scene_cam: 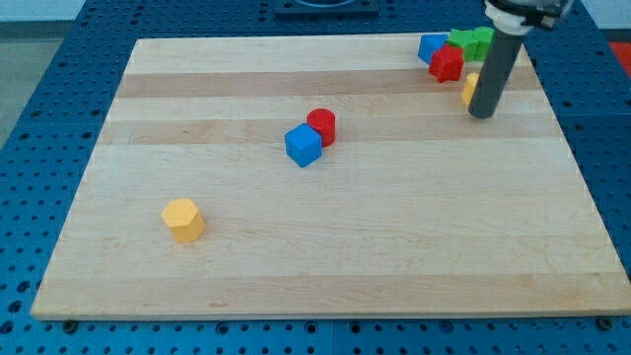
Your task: Push the yellow hexagon towards bottom right
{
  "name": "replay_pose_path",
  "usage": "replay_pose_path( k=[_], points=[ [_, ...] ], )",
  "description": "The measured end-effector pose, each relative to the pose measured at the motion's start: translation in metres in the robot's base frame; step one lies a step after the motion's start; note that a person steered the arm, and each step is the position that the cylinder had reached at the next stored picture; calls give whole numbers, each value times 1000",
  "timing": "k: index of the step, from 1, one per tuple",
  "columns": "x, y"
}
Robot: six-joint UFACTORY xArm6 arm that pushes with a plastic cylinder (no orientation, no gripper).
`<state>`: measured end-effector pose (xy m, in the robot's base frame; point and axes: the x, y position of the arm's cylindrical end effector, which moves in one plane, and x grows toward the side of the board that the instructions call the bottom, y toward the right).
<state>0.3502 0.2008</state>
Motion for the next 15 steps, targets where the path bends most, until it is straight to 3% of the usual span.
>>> replay_pose_path(
  k=[2,4,5,6,7,9,10,12,13,15],
  points=[
    [-43,-1],
    [-48,-5],
    [19,4],
    [114,-10],
    [188,-76],
    [260,-280],
    [260,-382],
    [188,-456],
    [173,-421],
    [189,-268]
  ],
)
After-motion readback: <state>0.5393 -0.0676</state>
